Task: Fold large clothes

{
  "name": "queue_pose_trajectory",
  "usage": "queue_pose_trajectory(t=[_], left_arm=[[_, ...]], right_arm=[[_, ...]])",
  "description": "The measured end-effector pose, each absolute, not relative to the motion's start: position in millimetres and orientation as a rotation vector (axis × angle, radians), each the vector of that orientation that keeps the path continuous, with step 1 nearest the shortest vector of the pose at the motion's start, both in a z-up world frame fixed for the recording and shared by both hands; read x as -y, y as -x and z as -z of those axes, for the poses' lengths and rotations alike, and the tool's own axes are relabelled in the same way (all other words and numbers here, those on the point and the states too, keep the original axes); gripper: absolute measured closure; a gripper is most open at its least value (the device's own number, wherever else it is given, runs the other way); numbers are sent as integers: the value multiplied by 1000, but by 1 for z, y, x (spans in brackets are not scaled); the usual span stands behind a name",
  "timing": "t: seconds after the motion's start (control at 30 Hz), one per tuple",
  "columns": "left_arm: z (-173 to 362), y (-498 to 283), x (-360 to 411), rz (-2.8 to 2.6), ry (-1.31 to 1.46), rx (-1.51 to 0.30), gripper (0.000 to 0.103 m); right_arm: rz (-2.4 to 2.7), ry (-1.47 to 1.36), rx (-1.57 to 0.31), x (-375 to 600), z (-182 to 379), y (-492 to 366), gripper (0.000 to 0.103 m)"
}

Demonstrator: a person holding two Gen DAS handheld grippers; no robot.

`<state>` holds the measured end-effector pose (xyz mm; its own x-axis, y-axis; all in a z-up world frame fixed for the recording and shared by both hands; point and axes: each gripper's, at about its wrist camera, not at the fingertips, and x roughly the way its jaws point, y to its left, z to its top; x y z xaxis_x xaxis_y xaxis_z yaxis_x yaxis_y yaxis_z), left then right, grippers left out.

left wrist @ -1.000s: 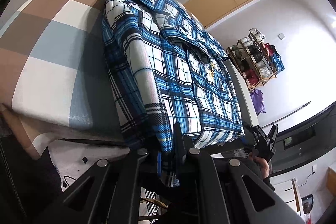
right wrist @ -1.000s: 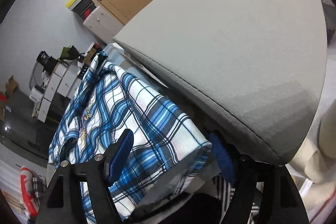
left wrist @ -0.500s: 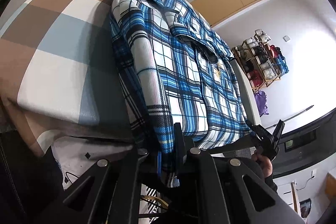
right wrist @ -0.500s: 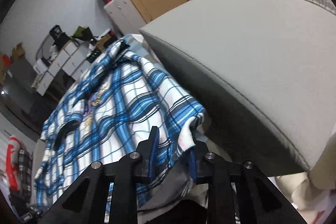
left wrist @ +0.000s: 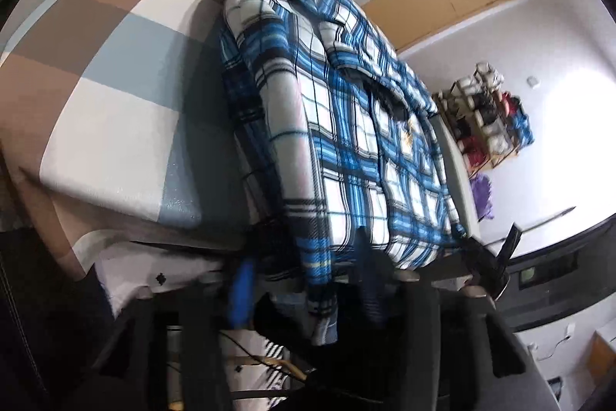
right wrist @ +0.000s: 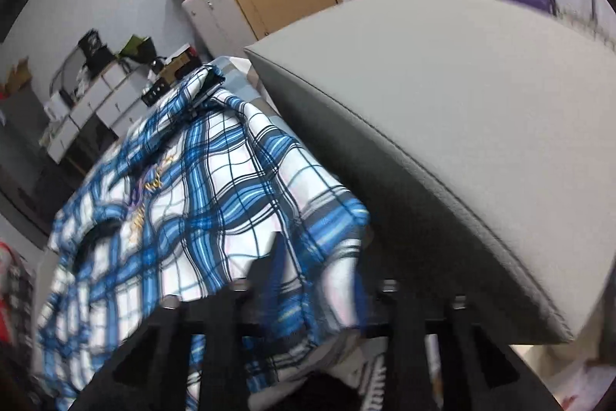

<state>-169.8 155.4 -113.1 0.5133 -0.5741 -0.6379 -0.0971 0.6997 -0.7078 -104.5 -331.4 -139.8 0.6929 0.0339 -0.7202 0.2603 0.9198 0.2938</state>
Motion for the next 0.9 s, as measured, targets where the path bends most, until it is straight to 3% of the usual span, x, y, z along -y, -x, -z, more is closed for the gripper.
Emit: queue_pose_trajectory(t=[0.17,0.2,0.23,0.27,0.67,0.9], left_arm=[[110,170,-154,329,754,-1000,58],[108,171,-153,336,740,-991,67],[107,171,-151,328,715,-996,92],[108,171,-149,315,693,-1014,101],[104,170,-174,445,891,-1126,103],[48,101,-202,468,915,-1085,103]], right_arm=[[76,-309,-796,320,131,107,100],[69,-308,-797,320,128,106,100],[61,-310,-792,319,124,106,100],[52,-316,-782,320,118,107,100],[-53,-431,-805,342,100,128,100],[-113,-481,-861,341,59,74,100]])
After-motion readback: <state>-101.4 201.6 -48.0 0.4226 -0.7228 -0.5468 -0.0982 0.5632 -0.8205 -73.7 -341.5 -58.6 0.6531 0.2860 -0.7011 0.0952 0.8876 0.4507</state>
